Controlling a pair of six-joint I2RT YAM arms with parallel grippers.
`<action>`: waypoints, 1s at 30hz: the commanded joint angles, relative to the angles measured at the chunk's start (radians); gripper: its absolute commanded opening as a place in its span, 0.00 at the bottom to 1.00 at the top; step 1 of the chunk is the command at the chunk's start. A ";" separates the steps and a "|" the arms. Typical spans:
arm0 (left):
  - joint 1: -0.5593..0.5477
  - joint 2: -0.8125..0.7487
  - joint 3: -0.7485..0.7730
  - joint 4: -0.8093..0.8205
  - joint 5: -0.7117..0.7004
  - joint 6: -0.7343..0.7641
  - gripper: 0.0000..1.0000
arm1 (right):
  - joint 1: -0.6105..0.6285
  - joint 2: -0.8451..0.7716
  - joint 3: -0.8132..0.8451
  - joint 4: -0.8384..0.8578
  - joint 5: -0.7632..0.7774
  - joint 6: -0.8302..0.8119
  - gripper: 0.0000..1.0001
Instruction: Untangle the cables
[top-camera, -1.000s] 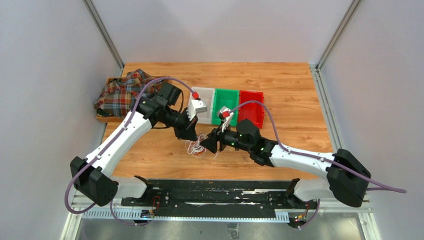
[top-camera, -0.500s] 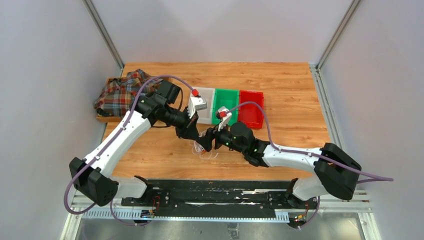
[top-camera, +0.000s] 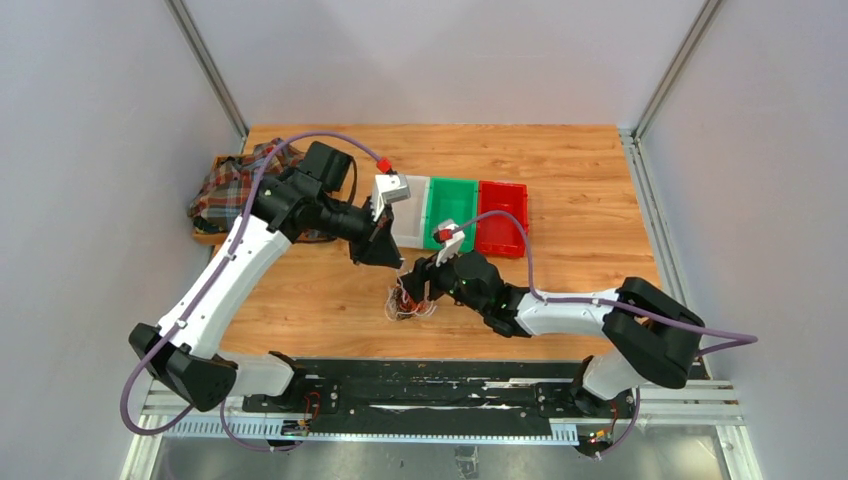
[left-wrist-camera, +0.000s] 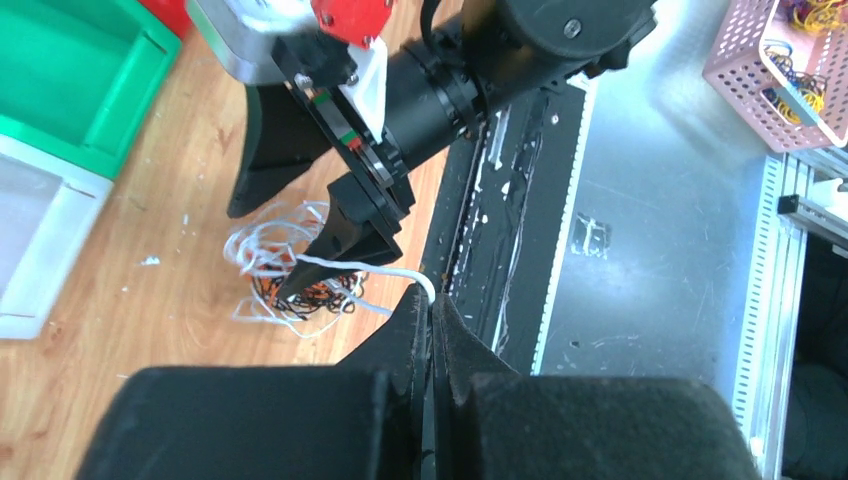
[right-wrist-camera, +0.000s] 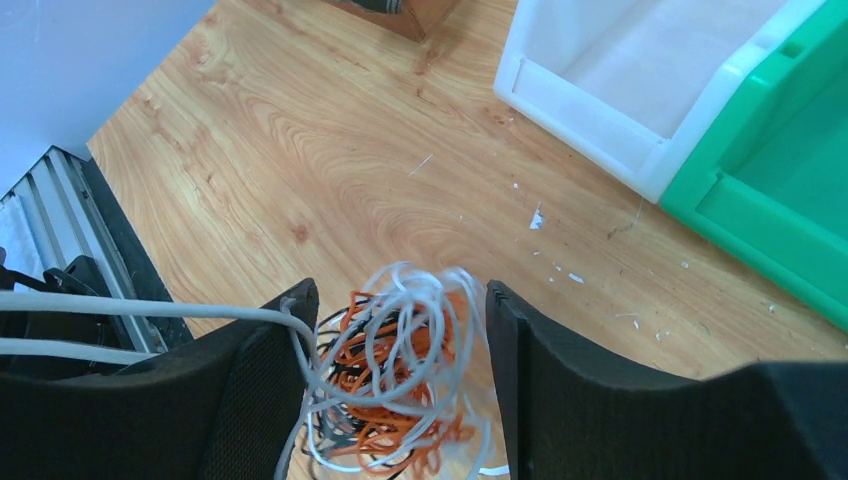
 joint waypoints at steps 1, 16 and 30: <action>-0.001 -0.010 0.145 -0.035 0.045 -0.032 0.00 | 0.013 0.036 -0.068 0.016 0.049 0.019 0.61; -0.001 -0.012 0.493 -0.054 -0.109 -0.054 0.00 | 0.013 0.062 -0.134 0.015 0.074 0.054 0.56; -0.001 0.055 0.881 -0.028 -0.425 -0.078 0.00 | 0.013 0.021 -0.249 0.023 0.104 0.081 0.62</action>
